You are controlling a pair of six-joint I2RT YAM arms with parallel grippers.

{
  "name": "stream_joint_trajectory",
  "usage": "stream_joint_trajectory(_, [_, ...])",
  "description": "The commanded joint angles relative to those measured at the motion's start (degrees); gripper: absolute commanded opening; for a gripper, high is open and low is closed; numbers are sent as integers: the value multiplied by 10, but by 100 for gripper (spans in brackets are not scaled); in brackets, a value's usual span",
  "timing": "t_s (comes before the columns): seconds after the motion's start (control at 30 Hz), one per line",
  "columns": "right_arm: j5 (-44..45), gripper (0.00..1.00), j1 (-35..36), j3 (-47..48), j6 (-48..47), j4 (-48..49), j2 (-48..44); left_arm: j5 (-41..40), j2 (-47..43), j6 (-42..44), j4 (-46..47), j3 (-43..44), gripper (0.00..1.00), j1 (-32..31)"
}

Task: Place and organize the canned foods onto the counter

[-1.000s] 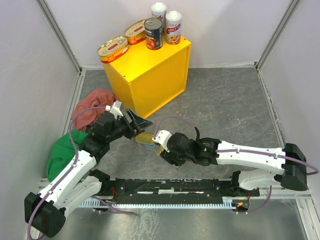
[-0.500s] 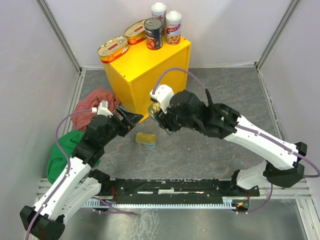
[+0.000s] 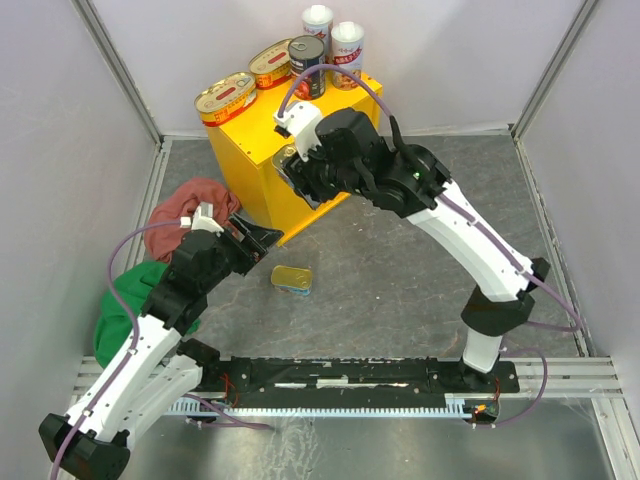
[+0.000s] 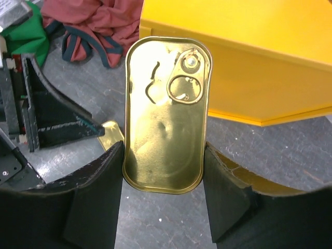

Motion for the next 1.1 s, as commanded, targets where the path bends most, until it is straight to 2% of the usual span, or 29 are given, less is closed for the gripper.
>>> stream_joint_trajectory(0.0, [-9, 12, -14, 99, -20, 12, 34, 5, 0, 14, 9, 22, 84, 3])
stream_joint_trajectory(0.23, [-22, 12, -47, 174, -14, 29, 85, 27, 18, 24, 26, 18, 84, 2])
stream_joint_trajectory(0.77, [-61, 16, -106, 234, -12, 118, 170, 75, 48, 53, 104, 4, 84, 2])
stream_joint_trajectory(0.87, [-62, 24, -109, 240, -13, 133, 182, 82, 53, 62, 114, 6, 84, 2])
stream_joint_trajectory(1.07, [-51, 55, -114, 239, -15, 170, 196, 88, 65, 81, 121, 14, 84, 3])
